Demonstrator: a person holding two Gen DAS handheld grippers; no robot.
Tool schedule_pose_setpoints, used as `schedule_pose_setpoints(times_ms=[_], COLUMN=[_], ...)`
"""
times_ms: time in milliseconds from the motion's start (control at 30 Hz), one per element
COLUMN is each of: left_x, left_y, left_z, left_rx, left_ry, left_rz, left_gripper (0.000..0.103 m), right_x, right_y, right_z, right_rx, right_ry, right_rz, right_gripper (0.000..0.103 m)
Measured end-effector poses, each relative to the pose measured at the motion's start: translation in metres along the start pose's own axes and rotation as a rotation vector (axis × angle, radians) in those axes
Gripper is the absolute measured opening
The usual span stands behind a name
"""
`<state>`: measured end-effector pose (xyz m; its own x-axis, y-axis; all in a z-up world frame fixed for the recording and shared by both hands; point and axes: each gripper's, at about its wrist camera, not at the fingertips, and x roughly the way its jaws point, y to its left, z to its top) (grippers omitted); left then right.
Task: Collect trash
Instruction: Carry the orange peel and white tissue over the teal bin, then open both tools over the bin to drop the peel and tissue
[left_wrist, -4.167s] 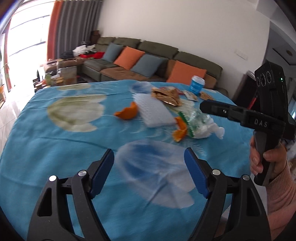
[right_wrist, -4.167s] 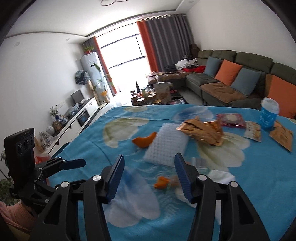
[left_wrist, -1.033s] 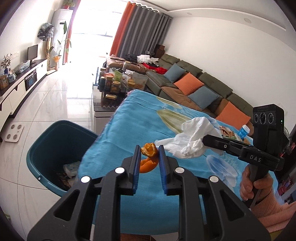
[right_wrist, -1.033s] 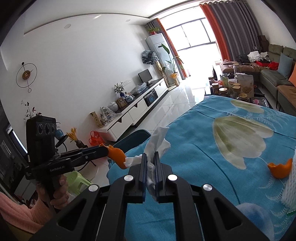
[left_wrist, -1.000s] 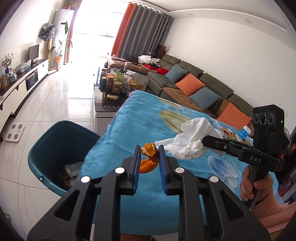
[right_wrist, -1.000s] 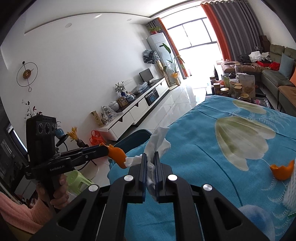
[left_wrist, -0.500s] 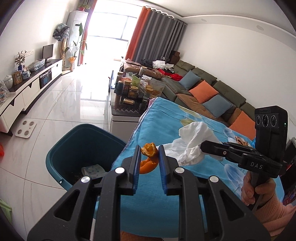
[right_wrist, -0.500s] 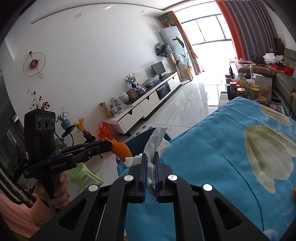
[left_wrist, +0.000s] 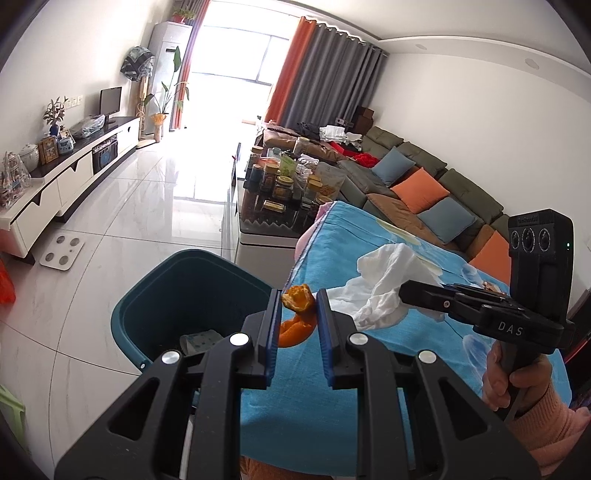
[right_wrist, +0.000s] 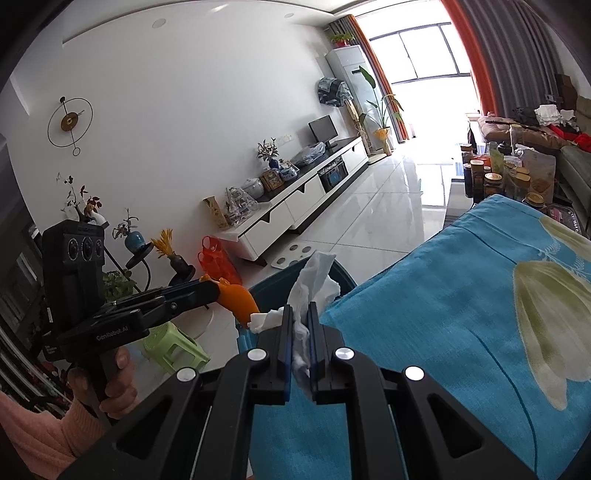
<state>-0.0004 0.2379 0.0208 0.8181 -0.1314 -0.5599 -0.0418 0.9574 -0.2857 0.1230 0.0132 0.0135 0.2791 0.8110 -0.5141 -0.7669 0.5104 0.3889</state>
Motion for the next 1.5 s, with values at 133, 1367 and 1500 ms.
schedule_pose_setpoints(times_ms=[133,1367,1500], left_x=[0.000,0.049,0.058], left_y=[0.005,0.063,0.072], left_z=[0.002,0.001,0.001], left_rx=[-0.012,-0.113,-0.136], left_ry=[-0.003,0.090,0.108], left_rz=[0.013,0.149,0.159], left_gripper=[0.019,0.019,0.019], right_x=[0.006,0.140,0.153], right_y=[-0.001,0.013,0.011], right_z=[0.002,0.028,0.028], right_rx=[0.001,-0.058,-0.042], right_ry=[0.008,0.231,0.252], right_rz=[0.004,-0.042,-0.046], right_gripper=[0.006,0.006,0.007])
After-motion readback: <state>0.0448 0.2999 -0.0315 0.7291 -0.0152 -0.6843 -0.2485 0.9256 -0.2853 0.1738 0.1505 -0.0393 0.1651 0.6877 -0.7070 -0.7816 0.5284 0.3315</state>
